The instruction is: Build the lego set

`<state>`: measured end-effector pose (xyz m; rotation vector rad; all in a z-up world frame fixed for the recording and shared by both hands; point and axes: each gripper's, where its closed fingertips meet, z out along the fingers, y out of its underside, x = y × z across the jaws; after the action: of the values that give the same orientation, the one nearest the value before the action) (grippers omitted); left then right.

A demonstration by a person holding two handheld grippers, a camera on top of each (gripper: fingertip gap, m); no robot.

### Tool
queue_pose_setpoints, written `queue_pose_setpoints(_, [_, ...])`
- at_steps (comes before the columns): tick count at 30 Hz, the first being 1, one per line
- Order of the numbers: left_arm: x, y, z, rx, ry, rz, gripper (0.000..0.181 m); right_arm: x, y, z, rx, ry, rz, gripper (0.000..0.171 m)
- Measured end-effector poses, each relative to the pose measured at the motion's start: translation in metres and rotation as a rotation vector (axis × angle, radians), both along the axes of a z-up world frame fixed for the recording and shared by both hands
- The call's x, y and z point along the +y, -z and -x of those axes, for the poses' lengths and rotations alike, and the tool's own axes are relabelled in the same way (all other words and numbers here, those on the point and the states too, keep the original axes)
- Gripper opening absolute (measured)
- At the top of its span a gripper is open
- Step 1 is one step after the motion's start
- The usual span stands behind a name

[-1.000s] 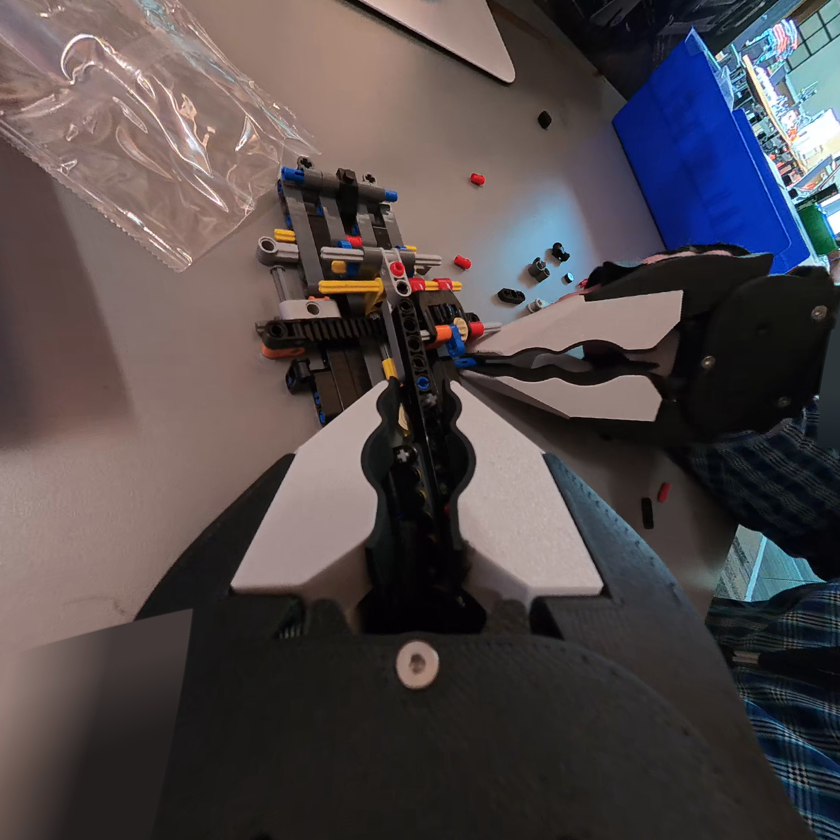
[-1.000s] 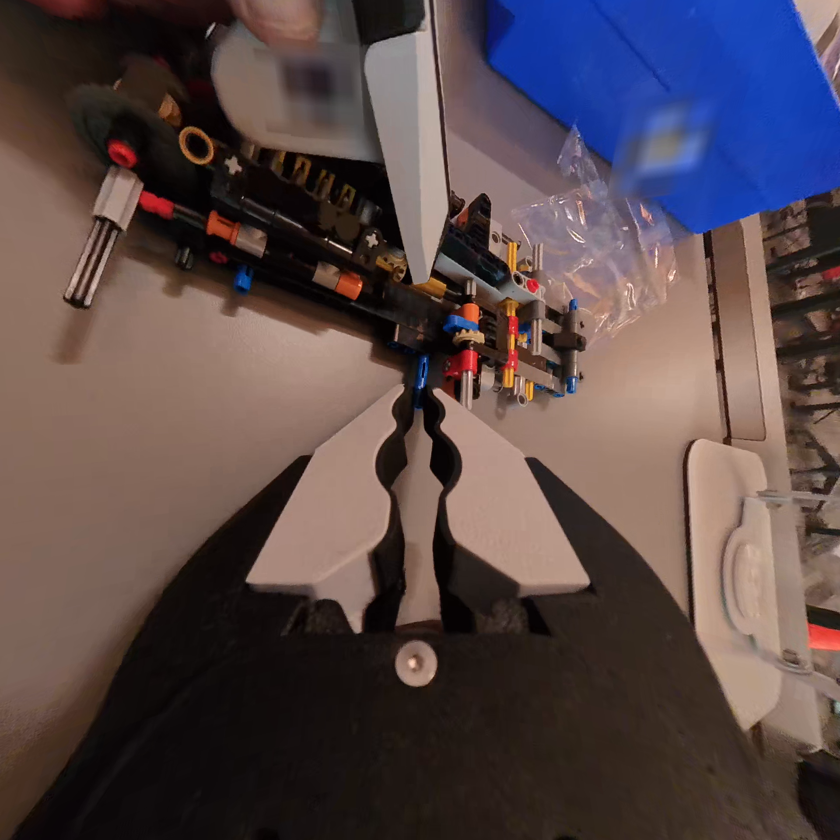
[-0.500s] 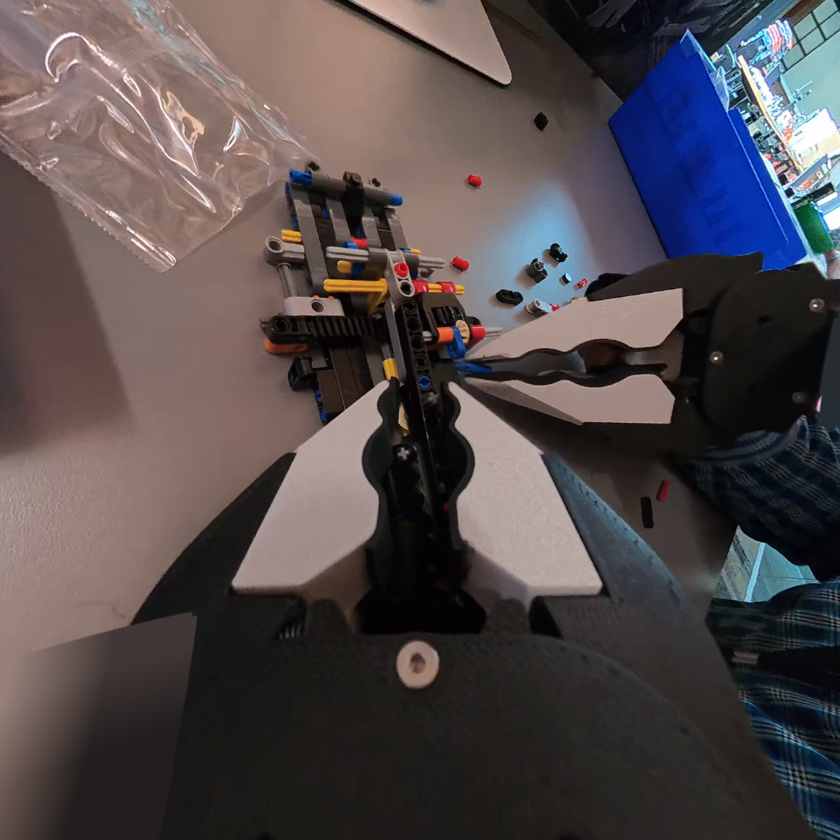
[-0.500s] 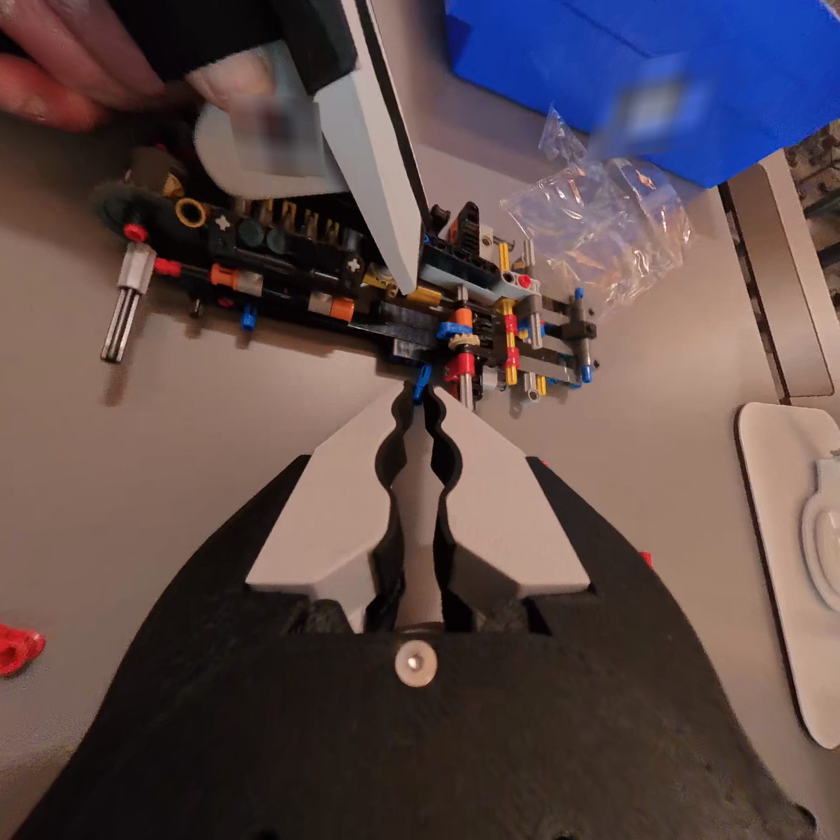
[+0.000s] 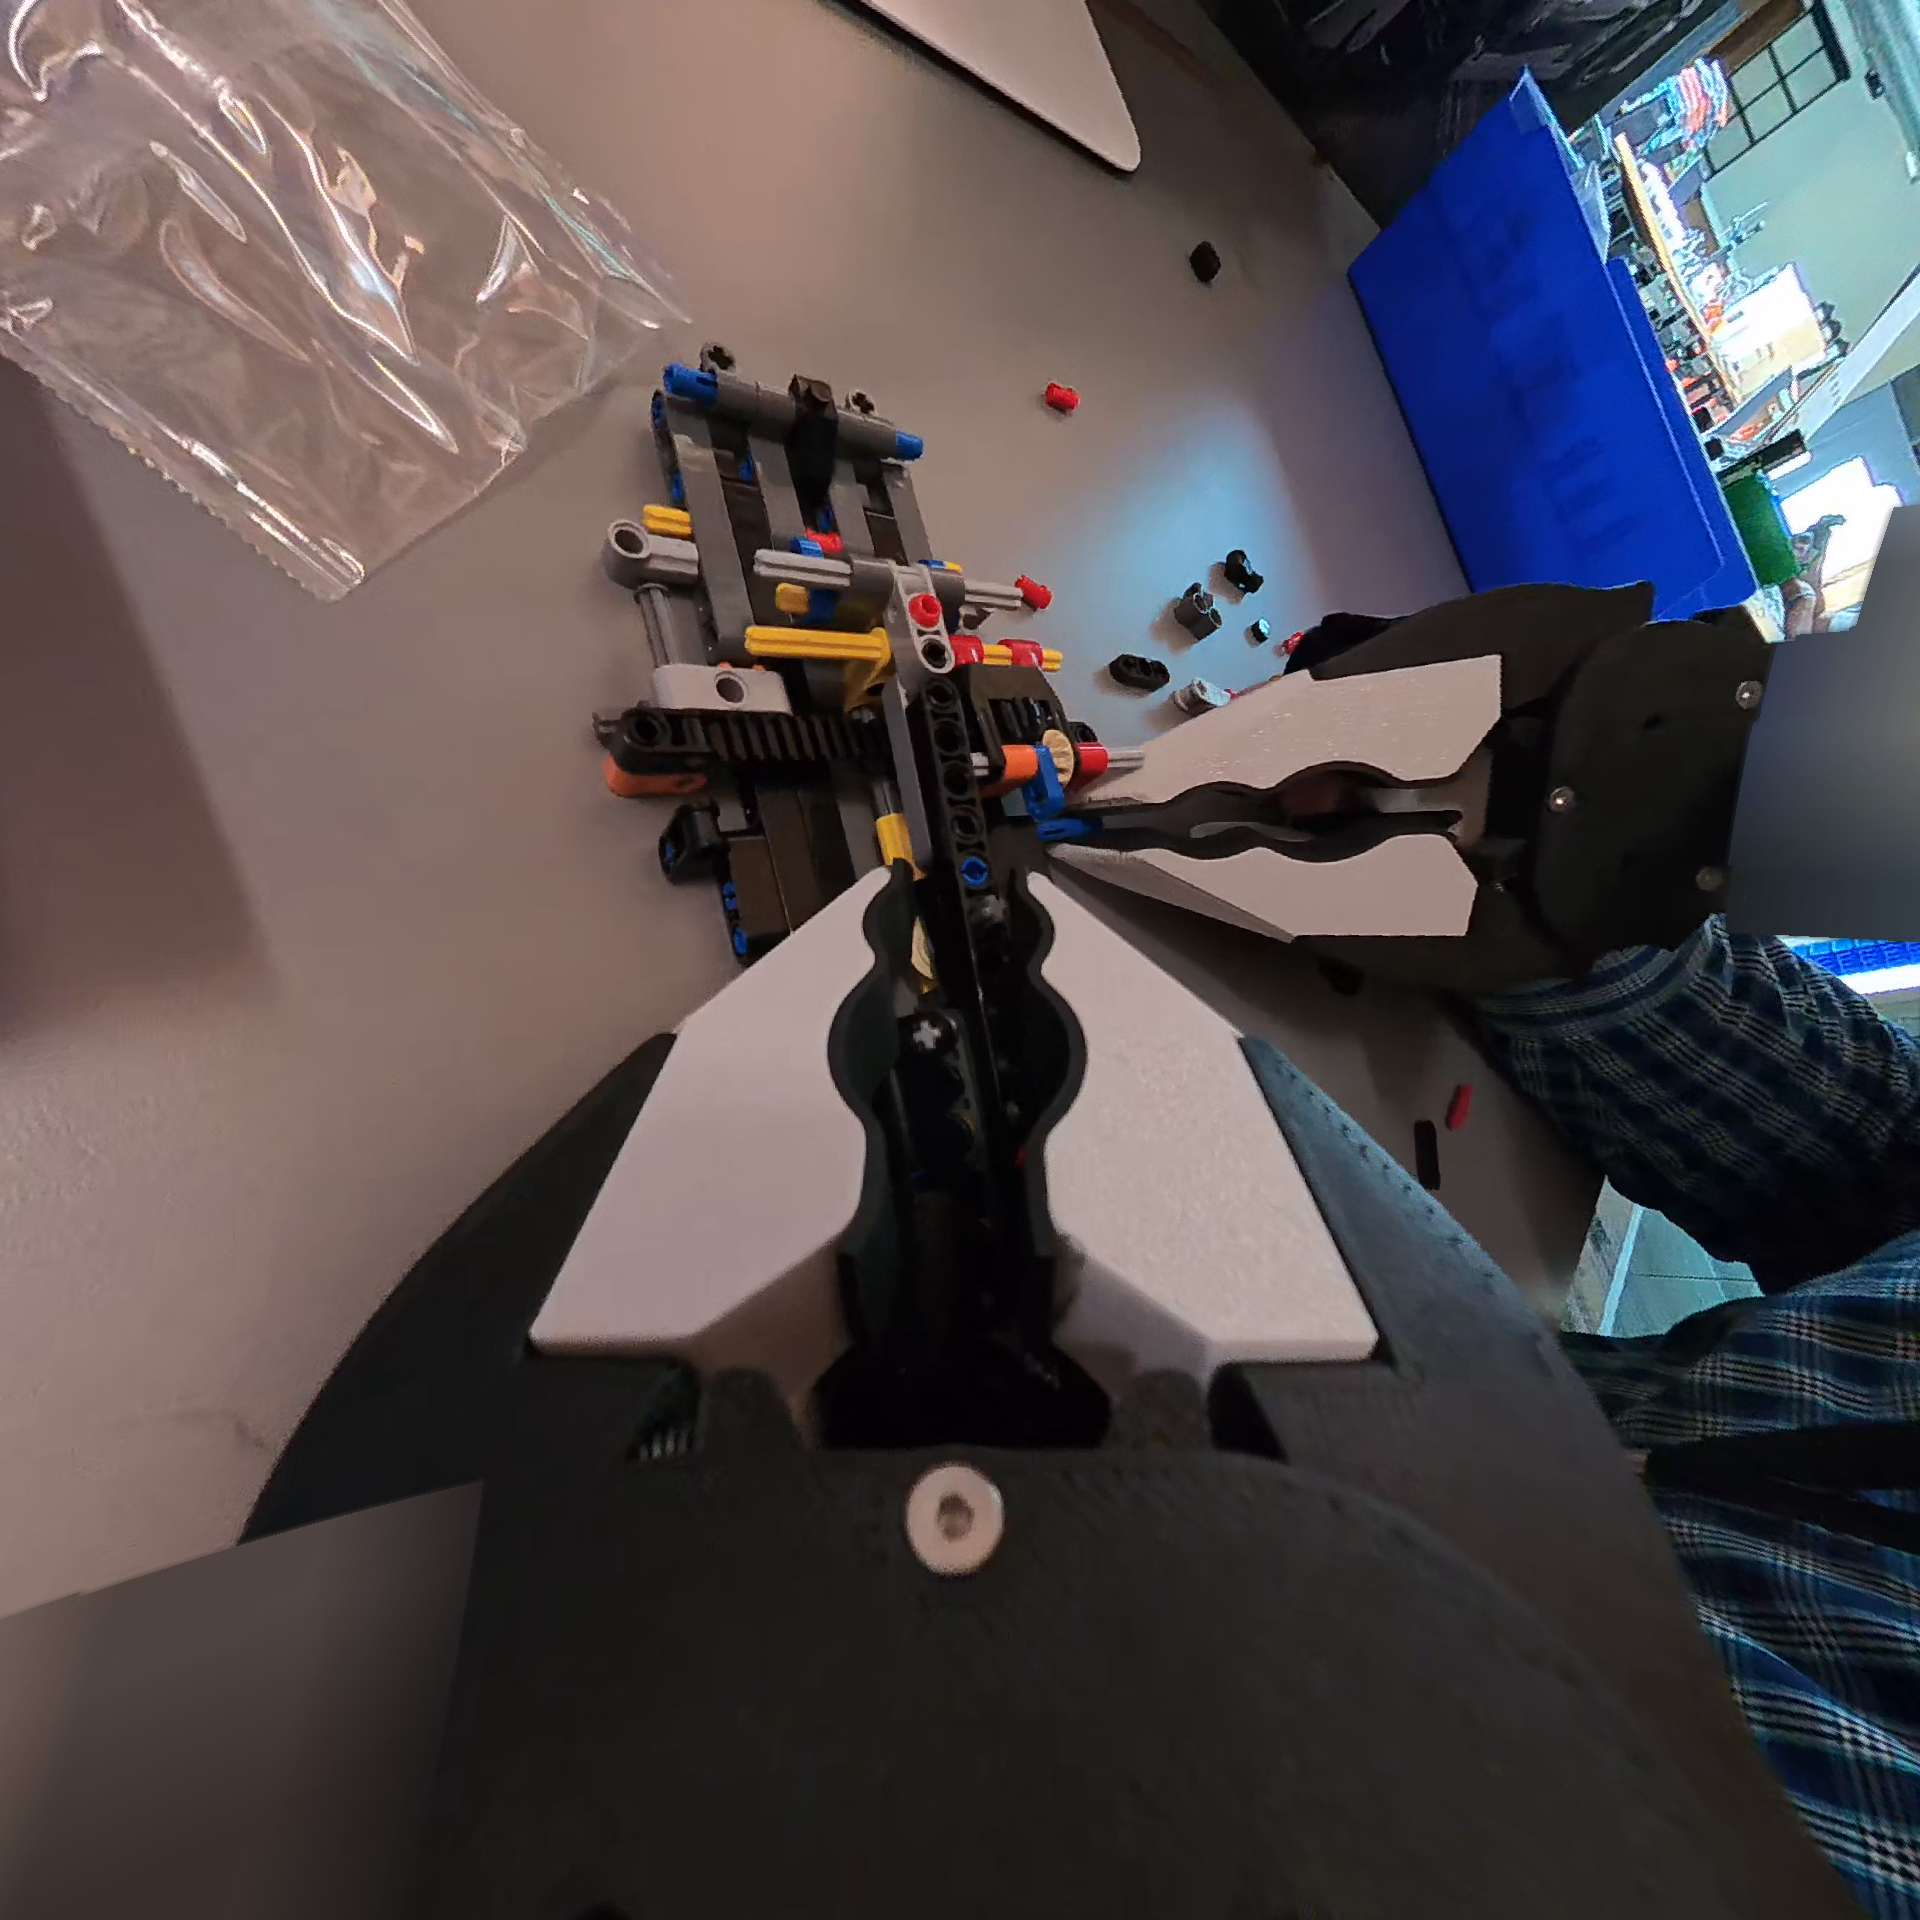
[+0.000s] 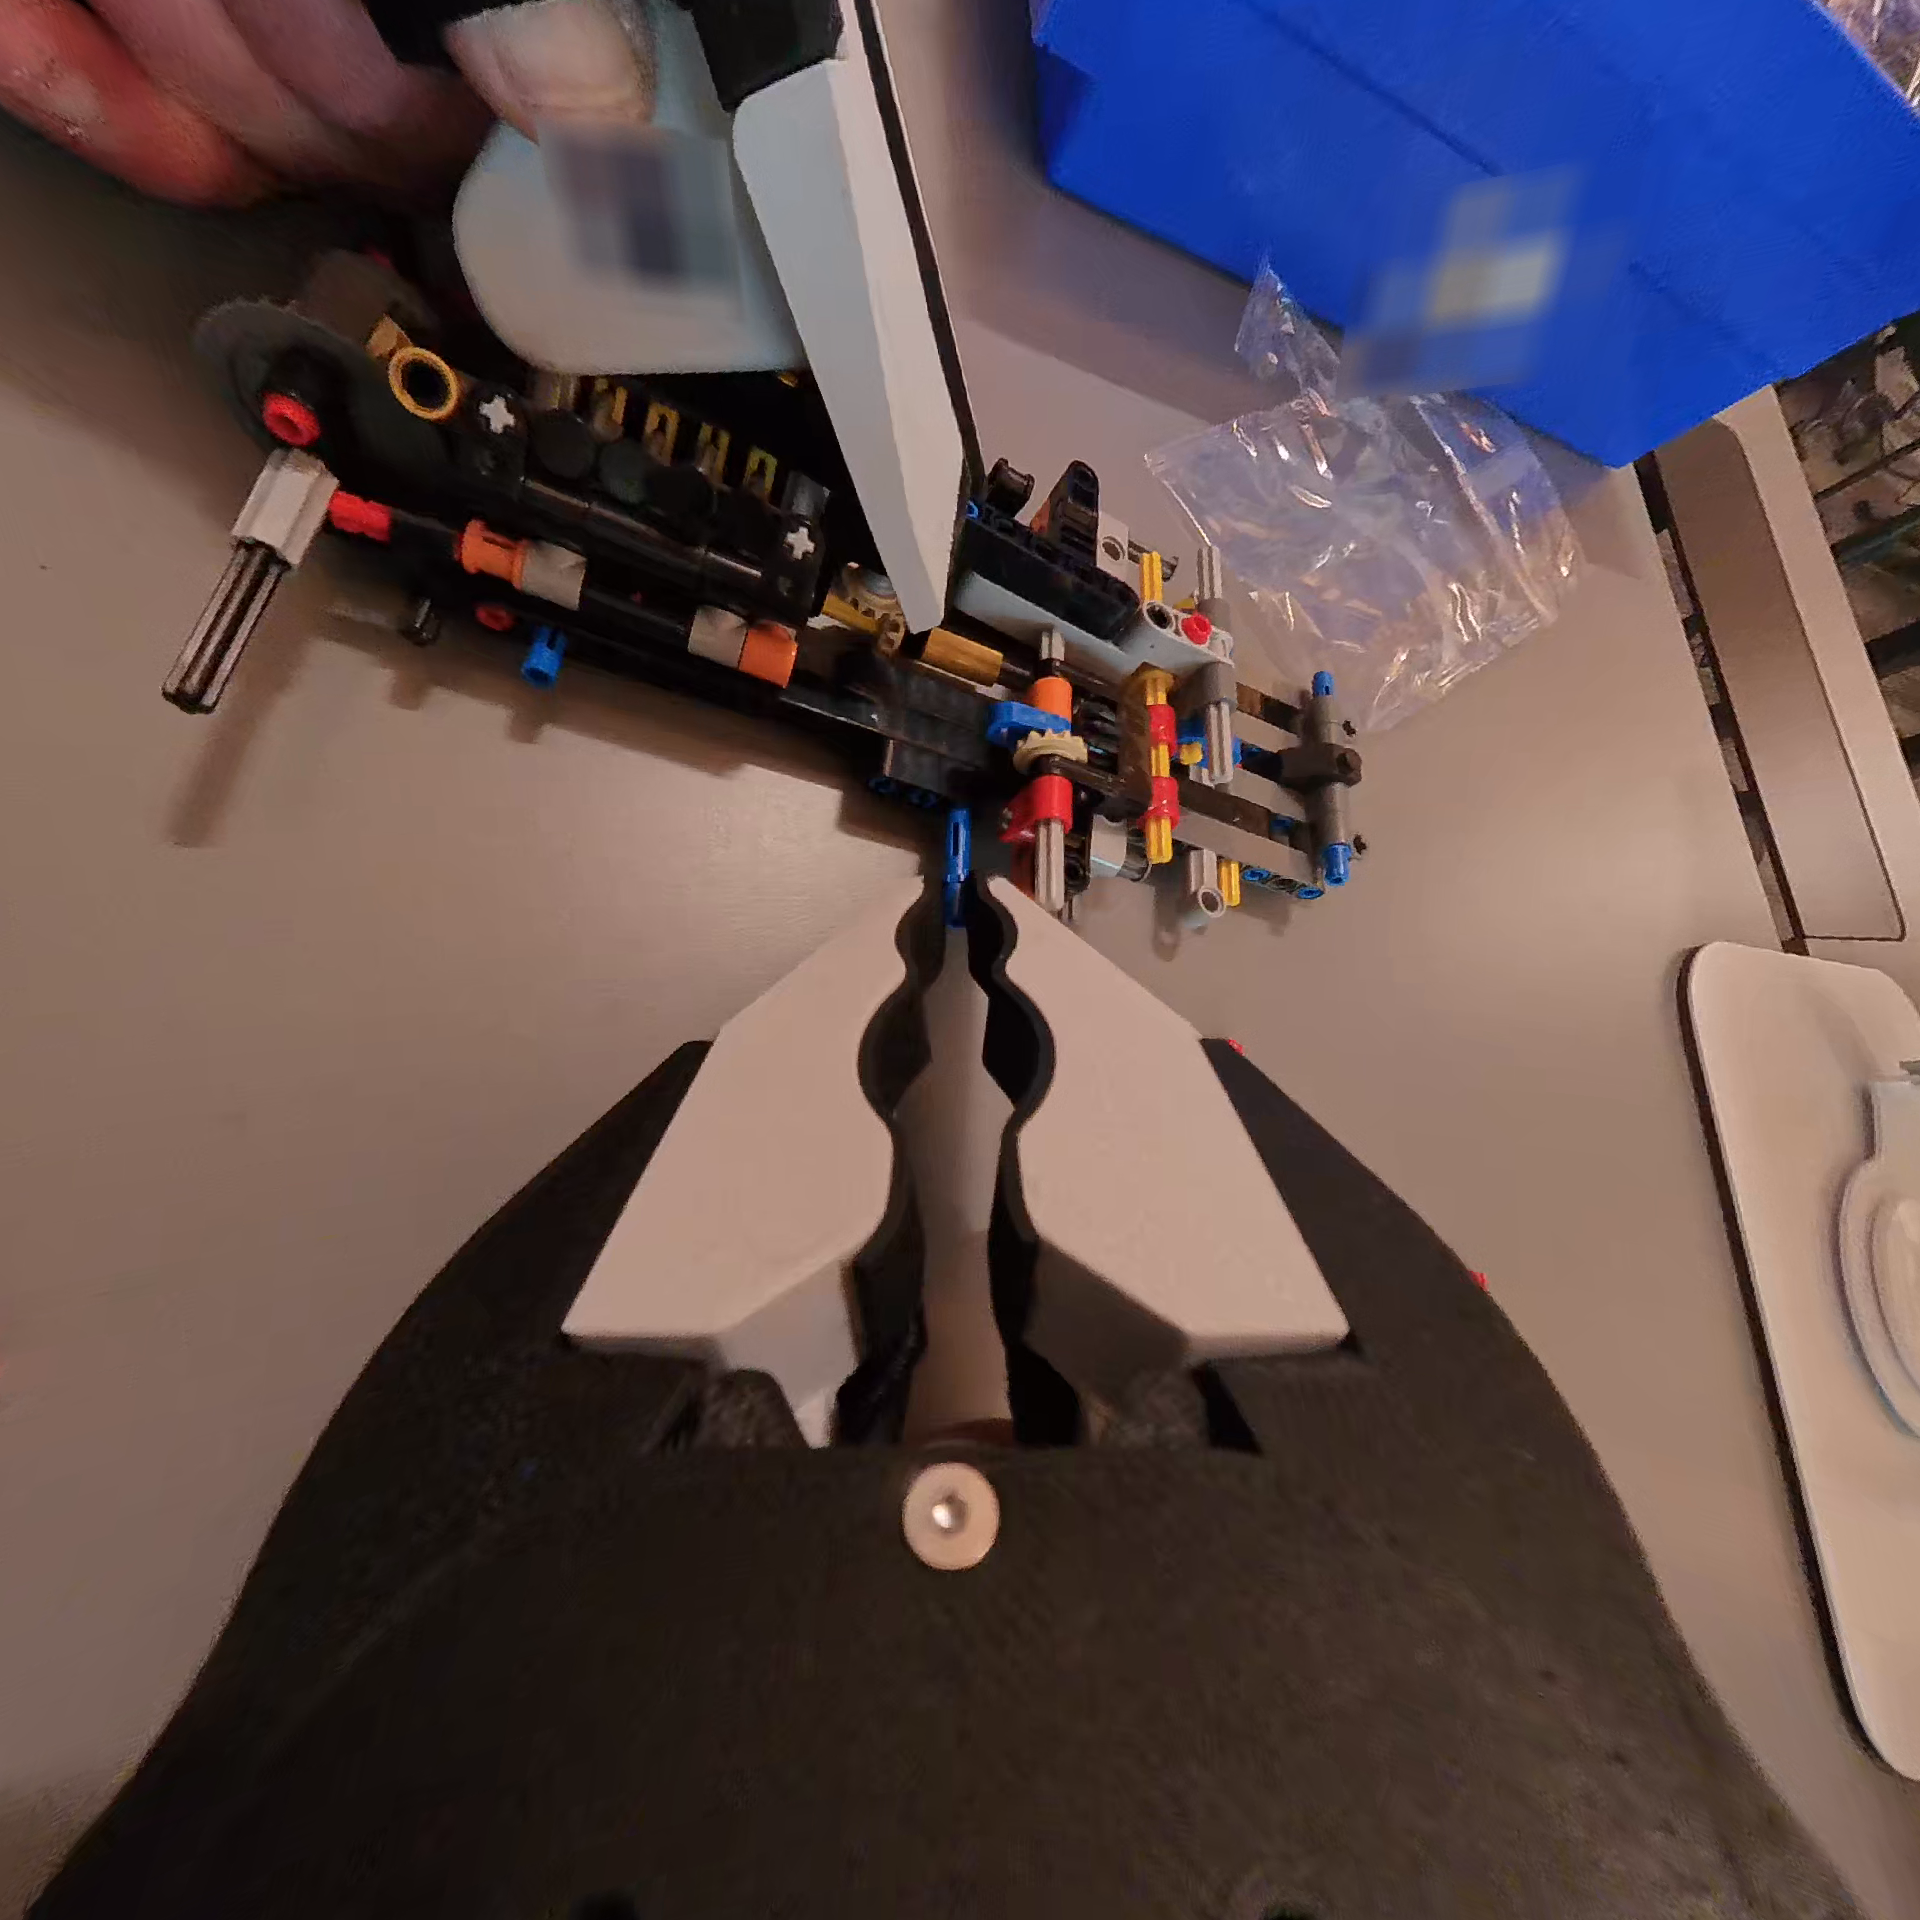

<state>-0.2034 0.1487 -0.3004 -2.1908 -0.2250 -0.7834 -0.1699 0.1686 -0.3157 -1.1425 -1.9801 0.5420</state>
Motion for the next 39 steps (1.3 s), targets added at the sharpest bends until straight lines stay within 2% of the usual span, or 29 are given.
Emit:
queue_pose_setpoints(9, [-0.0008,-0.0028,-0.0019,-0.045,0.012,-0.005,0.016,-0.0024,-0.0075,-0.0024,0.037,-0.016,0.057,0.001])
queue_pose_setpoints(22, [-0.0002,-0.0004,-0.0004,-0.044,0.004,0.013,0.018,0.0013,-0.0004,0.0019,0.023,-0.093,-0.087,0.001])
queue_pose_setpoints(27, [0.0001,-0.0002,0.0013,-0.046,-0.008,0.015,0.018,0.0033,-0.0005,0.0048,0.039,-0.150,-0.234,0.001])
queue_pose_setpoints(39, [0.0000,0.0004,0.0028,-0.054,-0.015,0.021,0.018,0.0021,-0.0005,0.0070,0.065,-0.064,-0.226,0.001])
